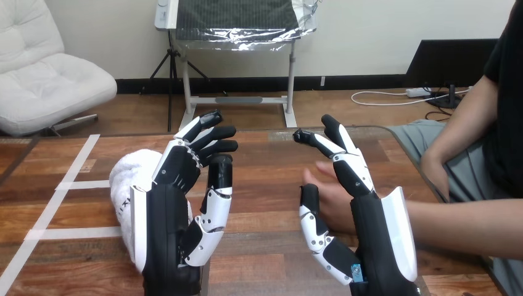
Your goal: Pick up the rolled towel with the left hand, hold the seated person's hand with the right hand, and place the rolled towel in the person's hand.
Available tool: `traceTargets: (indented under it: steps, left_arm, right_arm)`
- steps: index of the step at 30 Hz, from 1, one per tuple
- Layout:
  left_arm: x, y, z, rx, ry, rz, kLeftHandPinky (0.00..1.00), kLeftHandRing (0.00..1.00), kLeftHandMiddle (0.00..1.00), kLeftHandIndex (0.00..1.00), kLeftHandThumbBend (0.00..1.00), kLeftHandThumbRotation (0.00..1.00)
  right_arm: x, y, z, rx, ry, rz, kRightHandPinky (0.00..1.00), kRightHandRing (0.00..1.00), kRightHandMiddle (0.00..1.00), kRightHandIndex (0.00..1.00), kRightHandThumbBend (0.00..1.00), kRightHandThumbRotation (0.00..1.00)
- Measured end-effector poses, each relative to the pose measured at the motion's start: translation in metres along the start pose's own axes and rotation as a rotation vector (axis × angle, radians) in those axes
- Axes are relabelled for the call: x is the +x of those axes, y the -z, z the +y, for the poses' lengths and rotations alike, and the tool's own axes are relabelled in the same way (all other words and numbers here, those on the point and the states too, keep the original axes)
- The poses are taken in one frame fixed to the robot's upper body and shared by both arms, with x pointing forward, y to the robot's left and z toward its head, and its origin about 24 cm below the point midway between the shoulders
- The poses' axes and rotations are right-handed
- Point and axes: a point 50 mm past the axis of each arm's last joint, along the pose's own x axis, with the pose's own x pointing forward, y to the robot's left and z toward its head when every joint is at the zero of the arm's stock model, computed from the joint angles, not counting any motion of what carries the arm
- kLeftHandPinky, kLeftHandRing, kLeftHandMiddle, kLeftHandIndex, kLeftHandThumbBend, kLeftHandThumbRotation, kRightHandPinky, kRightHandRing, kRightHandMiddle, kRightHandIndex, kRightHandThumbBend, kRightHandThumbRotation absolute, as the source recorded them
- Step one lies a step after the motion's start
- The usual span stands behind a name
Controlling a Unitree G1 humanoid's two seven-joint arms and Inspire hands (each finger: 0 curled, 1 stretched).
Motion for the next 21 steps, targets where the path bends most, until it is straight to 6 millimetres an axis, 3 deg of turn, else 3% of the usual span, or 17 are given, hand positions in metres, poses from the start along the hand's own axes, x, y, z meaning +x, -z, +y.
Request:
traceTargets:
  steps: [21]
  left_arm:
    - [-0.0001,-0.0001,-0.0001,0.003,-0.006,-0.001,0.59,0.65,0.7,0.76,0.28,0.57]
  right_arm:
    - [0.0002,0.001,-0.0021,-0.008,0.006,0.002,1.0,0.95,0.96,0.8,0.0,0.0]
